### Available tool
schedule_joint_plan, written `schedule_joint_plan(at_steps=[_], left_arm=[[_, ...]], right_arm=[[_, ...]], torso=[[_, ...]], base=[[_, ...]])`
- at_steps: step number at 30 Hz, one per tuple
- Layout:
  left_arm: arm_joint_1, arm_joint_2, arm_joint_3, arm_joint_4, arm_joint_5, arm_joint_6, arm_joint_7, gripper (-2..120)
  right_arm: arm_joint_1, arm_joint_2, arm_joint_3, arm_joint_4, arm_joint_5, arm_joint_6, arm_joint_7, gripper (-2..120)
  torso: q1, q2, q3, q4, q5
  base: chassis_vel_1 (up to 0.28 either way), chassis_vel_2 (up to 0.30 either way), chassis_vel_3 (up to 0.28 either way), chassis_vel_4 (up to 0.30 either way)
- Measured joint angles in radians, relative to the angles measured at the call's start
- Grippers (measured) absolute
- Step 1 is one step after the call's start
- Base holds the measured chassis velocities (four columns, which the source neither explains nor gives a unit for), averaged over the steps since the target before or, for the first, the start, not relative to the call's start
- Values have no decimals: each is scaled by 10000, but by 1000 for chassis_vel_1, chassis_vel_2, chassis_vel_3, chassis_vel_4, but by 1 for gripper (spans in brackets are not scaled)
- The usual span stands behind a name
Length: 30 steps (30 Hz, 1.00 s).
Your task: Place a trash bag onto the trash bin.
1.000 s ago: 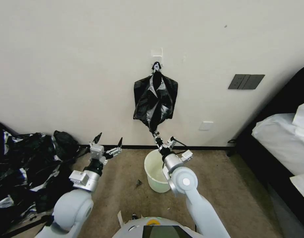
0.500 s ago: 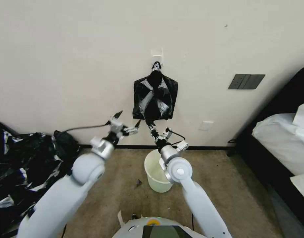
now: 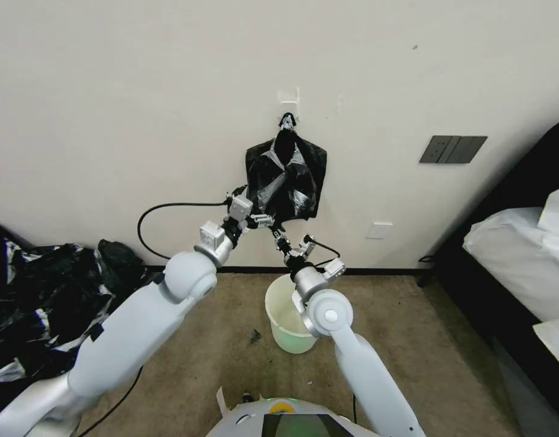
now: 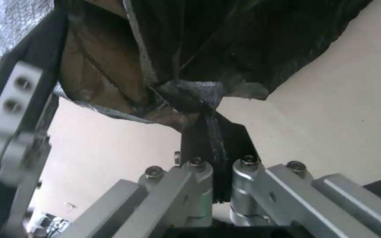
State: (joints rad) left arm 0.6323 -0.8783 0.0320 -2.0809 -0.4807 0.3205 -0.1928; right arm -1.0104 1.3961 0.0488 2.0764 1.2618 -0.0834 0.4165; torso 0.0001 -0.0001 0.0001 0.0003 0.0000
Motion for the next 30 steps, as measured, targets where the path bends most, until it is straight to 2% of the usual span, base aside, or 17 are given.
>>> schedule_joint_plan(at_steps=[3,9,12,13,17,18,21,22,26,27,30], left_arm=[[-513,-63,271,244,-33,130,-6,100],[-652,-103,352,413,-64,195,-32,99],[-709,-149,345,550,-136,255,-149,87],[-709,-149,345,550,-136,255,-149,87],[-800,-211,311,596,-358,212,-438,69],[-800,-211,311,596,-358,212,-438,69],[-813,-222,284,563,-499,184,-573,54],[-813,-222,284,563,-499,184,-573,54],[-799,-223,207,538,-643,159,-764,33],[-799,-223,207,538,-643,159,-764,33],[-797,-265,180,533,-822,143,-1020,22]], right_arm=[[-22,33,-52,-1,-55,14,-9,0],[0,20,-130,-10,-72,20,1,0],[-5,27,-136,-10,-108,18,5,0],[-5,27,-136,-10,-108,18,5,0],[-20,0,-128,-67,-138,1,6,0],[-20,0,-128,-67,-138,1,6,0],[-4,3,-114,-109,-181,-11,6,0],[-4,3,-114,-109,-181,-11,6,0],[-27,-82,-107,-126,-424,-46,-90,0],[-27,-82,-107,-126,-424,-46,-90,0],[-125,-125,-95,-92,-678,-151,-162,0]], torso=[[0,0,0,-4,1],[0,0,0,-2,0],[0,0,-1,-2,0],[0,0,-1,-2,0],[-1,0,0,-3,0],[-1,0,0,-3,0],[-1,0,-1,-3,0],[-1,0,-1,-3,0],[0,0,-1,-3,0],[0,0,-1,-3,0],[0,0,-1,-2,0]], base=[[0,0,0,0],[0,0,0,0],[0,0,0,0],[0,0,0,0],[0,0,0,0],[0,0,0,0],[0,0,0,0],[0,0,0,0],[0,0,0,0],[0,0,0,0],[0,0,0,0]])
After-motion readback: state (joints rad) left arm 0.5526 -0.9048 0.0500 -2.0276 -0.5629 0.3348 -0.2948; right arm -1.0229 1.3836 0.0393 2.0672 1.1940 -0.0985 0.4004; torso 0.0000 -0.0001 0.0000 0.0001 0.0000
